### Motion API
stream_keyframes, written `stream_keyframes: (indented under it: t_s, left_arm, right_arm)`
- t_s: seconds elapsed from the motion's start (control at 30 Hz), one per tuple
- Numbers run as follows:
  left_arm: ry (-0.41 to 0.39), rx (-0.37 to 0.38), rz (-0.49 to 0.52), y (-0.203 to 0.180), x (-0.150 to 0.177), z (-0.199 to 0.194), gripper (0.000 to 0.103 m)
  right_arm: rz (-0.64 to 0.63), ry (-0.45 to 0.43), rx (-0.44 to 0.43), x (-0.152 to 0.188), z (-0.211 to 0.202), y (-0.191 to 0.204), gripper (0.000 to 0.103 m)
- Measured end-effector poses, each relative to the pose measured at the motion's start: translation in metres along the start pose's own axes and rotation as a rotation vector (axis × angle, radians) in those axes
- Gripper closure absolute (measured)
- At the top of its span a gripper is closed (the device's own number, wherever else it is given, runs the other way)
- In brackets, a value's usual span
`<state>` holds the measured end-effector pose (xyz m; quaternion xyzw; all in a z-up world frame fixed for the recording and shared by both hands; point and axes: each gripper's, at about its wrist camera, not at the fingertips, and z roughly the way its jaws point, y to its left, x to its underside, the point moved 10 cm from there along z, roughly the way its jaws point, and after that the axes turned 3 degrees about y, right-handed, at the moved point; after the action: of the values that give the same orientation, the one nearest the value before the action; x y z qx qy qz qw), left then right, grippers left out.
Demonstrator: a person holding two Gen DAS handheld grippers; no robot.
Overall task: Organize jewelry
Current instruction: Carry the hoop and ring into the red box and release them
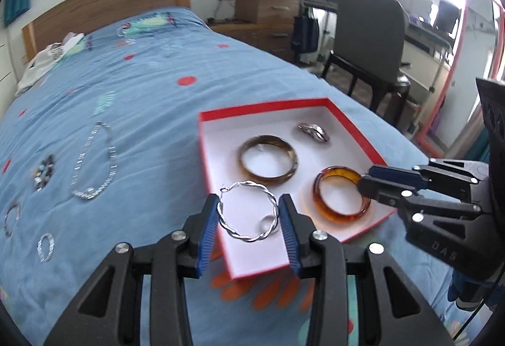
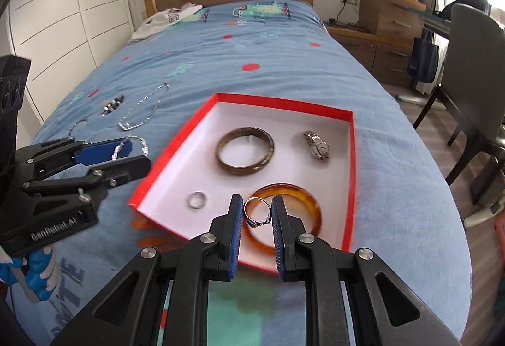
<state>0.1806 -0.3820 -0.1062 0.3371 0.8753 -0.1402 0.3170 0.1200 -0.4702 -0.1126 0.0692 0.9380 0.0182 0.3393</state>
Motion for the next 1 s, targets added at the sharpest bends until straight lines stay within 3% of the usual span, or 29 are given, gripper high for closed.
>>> stream_keyframes:
  t_s: [0.23,0.47,1.0]
  left_arm:
    - [0.078,-0.025,0.008,-0.009,0.003,0.042,0.067]
    - [0.128,-0.032,0.01,-0.011,0.014,0.061,0.067]
    - [0.137,-0.035,0.032,-0.014,0.022,0.07,0.066]
  right_arm:
    - [-0.033,0.06,-0.026,0.002,0.029,-0.008,0.085]
    - [-0.062,0.103,-0.033,0.009,0.043,-0.01,0.085]
    - [-0.145,0.157,-0.007,0.018,0.058,-0.004,0.085]
